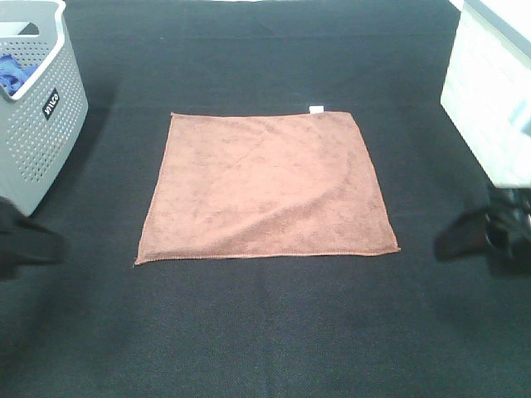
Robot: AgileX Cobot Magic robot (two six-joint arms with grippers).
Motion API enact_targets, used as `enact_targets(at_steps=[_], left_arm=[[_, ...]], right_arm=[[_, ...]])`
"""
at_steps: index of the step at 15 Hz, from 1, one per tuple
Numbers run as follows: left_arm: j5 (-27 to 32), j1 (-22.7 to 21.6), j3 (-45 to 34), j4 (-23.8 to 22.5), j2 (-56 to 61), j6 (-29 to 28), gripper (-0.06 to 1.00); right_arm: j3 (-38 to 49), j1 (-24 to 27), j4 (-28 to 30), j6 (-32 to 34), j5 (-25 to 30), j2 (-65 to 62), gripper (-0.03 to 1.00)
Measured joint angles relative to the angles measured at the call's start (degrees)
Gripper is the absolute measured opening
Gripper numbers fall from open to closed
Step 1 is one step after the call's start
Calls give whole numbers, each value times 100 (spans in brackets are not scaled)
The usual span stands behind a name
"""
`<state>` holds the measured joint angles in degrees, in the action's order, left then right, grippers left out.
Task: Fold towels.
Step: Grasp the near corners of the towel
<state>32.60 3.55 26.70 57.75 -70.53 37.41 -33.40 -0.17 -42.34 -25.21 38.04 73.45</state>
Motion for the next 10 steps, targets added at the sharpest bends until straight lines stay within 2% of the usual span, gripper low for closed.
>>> enact_targets(at_steps=[3, 4, 5, 7, 10], left_arm=[[-126, 0, 34, 1558, -1146, 1564, 64], [-126, 0, 34, 1558, -1146, 1564, 64], [-115, 0, 172, 2131, -1650, 2074, 64], [17, 0, 481, 2441, -2172, 2349, 64], [34, 0, 997, 2481, -2848, 2406, 64]], right_arm=[[-670, 0, -132, -189, -34, 521, 67], [-670, 0, -132, -189, -34, 521, 67], [-980, 0, -52, -172, -40, 894, 67], [-1335, 0, 34, -149, -40, 1490, 69], [-1862, 0, 80, -149, -40, 2435, 70]])
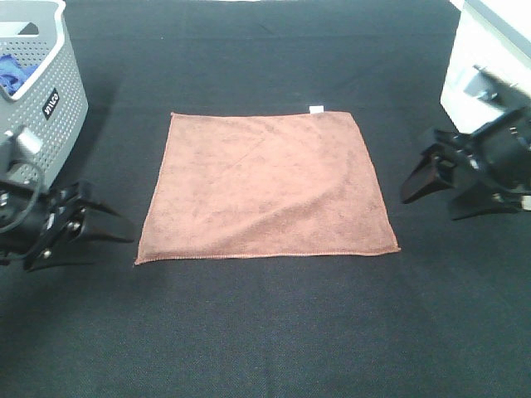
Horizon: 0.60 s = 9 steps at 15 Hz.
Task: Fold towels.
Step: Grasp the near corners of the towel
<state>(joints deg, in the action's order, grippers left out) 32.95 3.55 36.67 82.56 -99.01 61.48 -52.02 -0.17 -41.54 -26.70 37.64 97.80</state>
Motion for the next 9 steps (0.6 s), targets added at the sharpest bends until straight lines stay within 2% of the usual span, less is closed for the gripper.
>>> enact_targets(at_steps=[3, 9], left_arm=[[0, 0, 602, 6, -653, 11, 64], [11, 0, 1261, -11, -1587, 11, 64]], right_arm=[[-487, 0, 281, 0, 0, 768, 70], [-934, 0, 195, -332, 11, 1541, 70]])
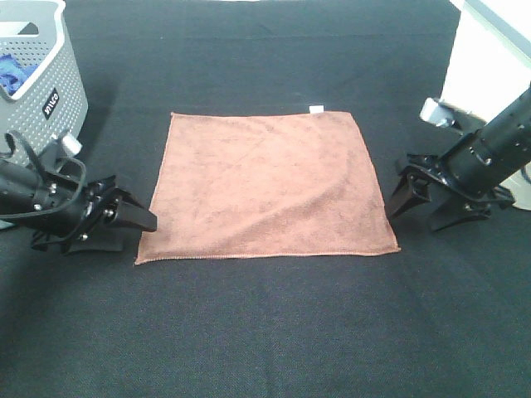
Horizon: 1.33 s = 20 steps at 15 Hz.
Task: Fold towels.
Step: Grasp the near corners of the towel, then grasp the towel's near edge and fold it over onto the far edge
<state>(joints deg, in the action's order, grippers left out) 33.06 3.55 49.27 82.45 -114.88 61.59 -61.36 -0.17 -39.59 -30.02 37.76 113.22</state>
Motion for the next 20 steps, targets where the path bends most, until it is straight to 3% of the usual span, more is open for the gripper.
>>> enact_targets(at_steps=[5, 7, 11, 12, 13, 14, 16, 18, 20], left_arm=[[315, 413, 521, 138, -476, 40, 63], [424, 682, 791, 195, -682, 40, 63], [395, 762, 854, 241, -733, 34, 54], [344, 762, 854, 229, -773, 34, 43], [264, 762, 854, 155, -791, 34, 26], [241, 762, 854, 120, -837, 34, 5], [264, 762, 854, 23, -837, -34, 1], [401, 762, 854, -298, -831, -372, 1], [527, 762, 762, -1083, -659, -900, 1]], right_arm=[[-155, 0, -865, -642, 63, 464, 70], [-201, -275, -1066, -768, -17, 539, 69], [-201, -464, -1243, -733, -178, 596, 58], [-201, -464, -1215, -659, -258, 607, 48], [-201, -464, -1163, -584, -298, 630, 38], [-201, -464, -1112, -498, -338, 665, 21], [-201, -464, -1043, -344, -367, 682, 1], [-201, -464, -1026, -246, -367, 676, 0], [-92, -476, -791, -86, -178, 521, 0]])
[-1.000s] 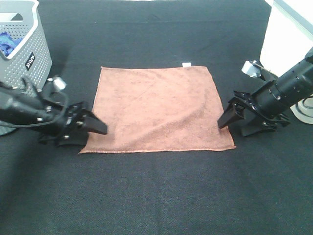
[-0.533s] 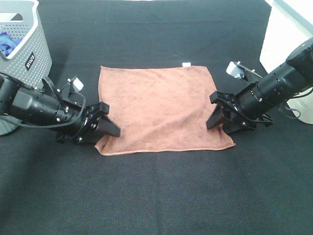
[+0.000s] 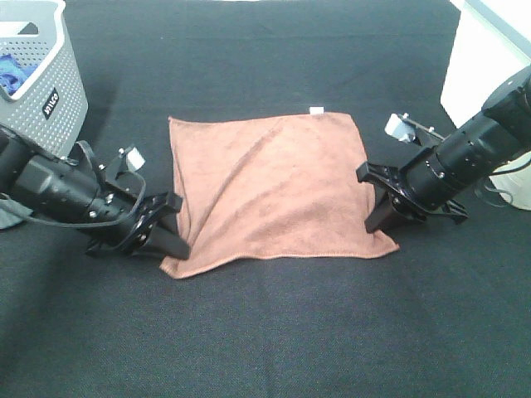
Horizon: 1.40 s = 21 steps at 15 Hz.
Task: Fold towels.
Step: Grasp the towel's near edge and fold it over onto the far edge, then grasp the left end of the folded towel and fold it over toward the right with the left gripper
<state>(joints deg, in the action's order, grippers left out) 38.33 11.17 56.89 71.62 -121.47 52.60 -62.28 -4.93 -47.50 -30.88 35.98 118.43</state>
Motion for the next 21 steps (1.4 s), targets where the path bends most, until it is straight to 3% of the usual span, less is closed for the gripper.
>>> enact_targets(at_steps=[2, 8, 11, 15, 18, 21], left_arm=[[-241, 0, -401, -424, 401, -138, 1], [-321, 0, -1776, -602, 1301, -223, 1], [-304, 0, -1816, -607, 1461, -264, 1], [-332, 0, -1175, -917, 1656, -848, 1], [-837, 0, -344, -1507, 1656, -1495, 1], [-1278, 0, 516, -1896, 1530, -1633, 1]], right_arm=[[338, 0, 120, 115, 57, -281, 0], [1833, -17, 126, 132, 229, -1197, 0], [1879, -17, 126, 132, 223, -1364, 0], [968, -17, 138, 126, 195, -1507, 0], [-103, -17, 155, 189, 367, -1094, 0], [-1301, -17, 183, 292, 476, -355, 0]])
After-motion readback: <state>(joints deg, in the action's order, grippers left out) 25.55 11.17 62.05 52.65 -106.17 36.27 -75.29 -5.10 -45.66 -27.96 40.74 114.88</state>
